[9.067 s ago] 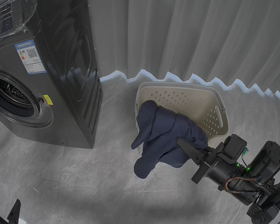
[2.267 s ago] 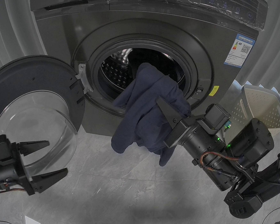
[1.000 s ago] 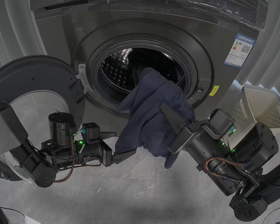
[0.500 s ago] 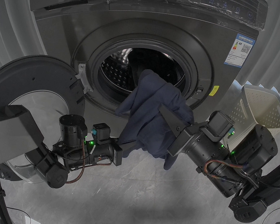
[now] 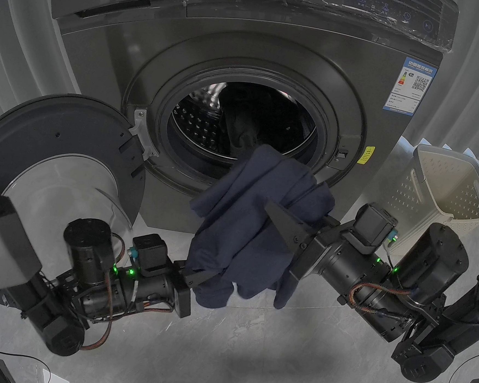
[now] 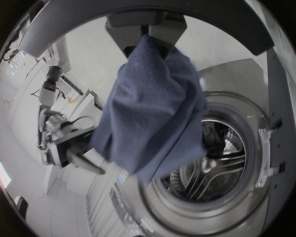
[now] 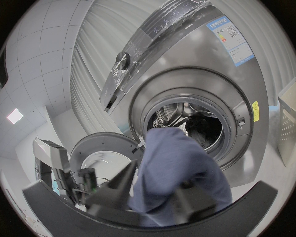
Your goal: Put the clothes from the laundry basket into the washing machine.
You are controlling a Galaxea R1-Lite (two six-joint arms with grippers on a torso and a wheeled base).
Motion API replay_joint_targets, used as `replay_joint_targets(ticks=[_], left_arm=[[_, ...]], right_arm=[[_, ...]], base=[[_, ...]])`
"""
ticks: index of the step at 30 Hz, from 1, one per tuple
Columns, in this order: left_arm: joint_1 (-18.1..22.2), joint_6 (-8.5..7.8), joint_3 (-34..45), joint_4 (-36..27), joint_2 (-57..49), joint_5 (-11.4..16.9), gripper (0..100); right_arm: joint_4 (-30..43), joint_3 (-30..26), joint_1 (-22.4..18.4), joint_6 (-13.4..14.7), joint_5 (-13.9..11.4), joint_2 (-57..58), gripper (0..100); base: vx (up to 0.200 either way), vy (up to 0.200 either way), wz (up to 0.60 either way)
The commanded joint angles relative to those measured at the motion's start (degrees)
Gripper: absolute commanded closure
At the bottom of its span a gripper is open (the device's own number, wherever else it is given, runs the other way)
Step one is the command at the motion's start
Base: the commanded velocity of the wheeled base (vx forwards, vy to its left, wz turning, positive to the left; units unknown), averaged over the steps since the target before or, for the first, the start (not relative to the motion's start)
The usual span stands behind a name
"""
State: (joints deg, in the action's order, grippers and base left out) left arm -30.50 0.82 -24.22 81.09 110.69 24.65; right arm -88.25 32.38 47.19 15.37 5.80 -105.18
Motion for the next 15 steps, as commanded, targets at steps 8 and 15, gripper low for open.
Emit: replay_joint_targets(ticks=[8, 15], left_arm=[[-6.1, 6.74, 3.6, 3.1, -14.3, -2.4, 100], [-5.7, 8.24, 0.0, 2.9, -13.5, -2.7, 100]], right_arm=[[0.0, -7.2, -2.4, 0.3, -0.4, -7.0, 0], [-0.1, -11.4, -3.0, 0.3, -0.3, -6.4, 0]], base=[[0.0, 0.0, 0.0], [0.0, 0.0, 0.0]])
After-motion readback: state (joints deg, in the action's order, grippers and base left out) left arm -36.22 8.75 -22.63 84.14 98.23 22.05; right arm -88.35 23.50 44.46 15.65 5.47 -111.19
